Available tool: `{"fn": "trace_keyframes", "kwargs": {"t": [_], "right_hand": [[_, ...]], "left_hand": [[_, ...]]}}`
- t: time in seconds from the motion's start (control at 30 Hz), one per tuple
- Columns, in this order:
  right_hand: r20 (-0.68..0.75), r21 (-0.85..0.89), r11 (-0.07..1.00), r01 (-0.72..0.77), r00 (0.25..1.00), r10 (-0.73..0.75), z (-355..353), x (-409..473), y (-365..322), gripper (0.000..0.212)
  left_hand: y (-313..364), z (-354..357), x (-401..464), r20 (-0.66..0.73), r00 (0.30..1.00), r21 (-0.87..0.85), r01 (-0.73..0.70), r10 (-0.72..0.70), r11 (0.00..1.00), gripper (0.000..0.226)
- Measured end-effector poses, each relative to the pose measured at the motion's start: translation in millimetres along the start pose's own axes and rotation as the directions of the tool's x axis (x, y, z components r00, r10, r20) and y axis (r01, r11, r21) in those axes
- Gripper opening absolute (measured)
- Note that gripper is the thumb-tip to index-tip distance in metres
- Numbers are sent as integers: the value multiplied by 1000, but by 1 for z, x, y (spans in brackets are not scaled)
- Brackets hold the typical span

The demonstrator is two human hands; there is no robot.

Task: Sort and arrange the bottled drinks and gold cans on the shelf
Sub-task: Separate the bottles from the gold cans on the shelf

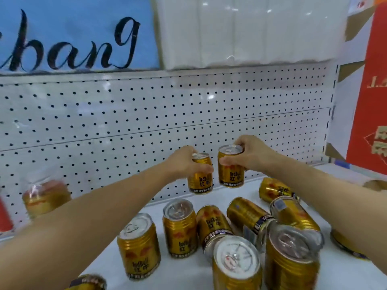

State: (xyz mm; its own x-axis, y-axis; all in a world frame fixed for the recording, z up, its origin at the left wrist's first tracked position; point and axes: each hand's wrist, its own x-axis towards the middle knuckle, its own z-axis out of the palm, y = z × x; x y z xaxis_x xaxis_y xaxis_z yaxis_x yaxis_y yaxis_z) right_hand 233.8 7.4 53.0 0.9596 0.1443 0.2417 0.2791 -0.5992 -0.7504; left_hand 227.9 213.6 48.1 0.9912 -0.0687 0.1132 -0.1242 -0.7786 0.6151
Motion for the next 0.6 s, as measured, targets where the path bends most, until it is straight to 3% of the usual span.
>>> {"fn": "trace_keyframes", "kwargs": {"t": [0.3, 0.6], "right_hand": [[185, -66, 995, -78, 979, 89, 33, 30, 32, 57], [269, -115, 987, -110, 953, 138, 40, 35, 43, 61]], "left_hand": [[-21, 24, 17, 92, 983, 53, 156, -160, 986, 73], [-21, 32, 15, 84, 978, 101, 180, -189, 979, 76]]}}
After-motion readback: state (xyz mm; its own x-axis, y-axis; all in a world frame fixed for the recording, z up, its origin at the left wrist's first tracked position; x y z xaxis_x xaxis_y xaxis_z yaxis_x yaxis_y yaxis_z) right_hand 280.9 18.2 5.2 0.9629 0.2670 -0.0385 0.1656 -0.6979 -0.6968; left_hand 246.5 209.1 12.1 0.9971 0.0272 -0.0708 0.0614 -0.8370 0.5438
